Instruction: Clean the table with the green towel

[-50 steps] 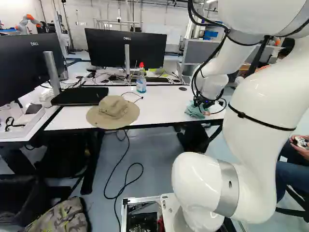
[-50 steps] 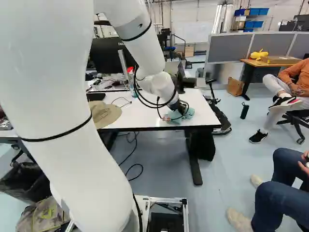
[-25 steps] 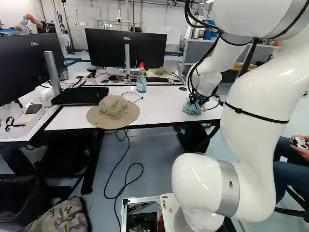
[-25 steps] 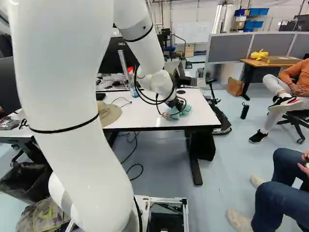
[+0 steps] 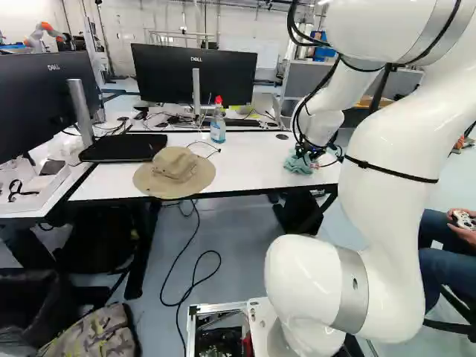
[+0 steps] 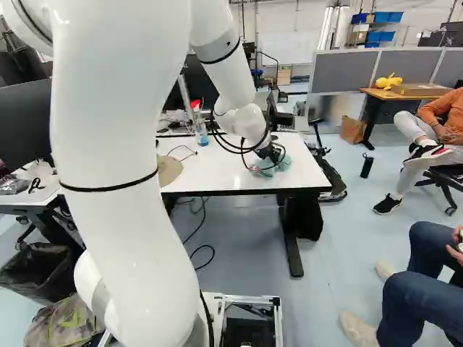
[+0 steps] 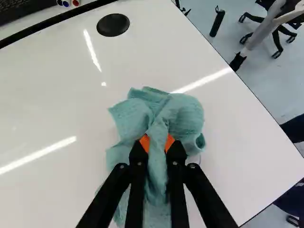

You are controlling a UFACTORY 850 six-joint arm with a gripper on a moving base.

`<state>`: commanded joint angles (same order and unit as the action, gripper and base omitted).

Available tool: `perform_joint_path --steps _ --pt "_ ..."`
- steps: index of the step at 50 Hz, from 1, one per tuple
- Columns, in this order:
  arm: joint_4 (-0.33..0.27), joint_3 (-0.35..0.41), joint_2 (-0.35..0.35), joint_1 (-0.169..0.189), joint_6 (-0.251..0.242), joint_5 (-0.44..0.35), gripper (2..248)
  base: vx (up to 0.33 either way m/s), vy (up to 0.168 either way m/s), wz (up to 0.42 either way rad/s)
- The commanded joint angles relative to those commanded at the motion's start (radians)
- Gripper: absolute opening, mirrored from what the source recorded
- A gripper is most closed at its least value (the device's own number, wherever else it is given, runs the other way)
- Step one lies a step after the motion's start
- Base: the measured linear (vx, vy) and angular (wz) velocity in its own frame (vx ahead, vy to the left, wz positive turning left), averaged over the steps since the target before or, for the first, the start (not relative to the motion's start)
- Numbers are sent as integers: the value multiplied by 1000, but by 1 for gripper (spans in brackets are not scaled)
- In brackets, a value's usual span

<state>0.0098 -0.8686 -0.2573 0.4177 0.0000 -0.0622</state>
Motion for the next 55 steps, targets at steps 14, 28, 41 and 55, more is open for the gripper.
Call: perform_joint_path --steps 14,28,41,55 --pt "0 1 23 -10 0 19 53 0 0 0" --pt "0 -8 48 -55 0 77 53 0 0 0" --pt "0 24 107 -95 0 169 53 0 0 0" --pt "0 94 208 -125 0 280 53 0 0 0"
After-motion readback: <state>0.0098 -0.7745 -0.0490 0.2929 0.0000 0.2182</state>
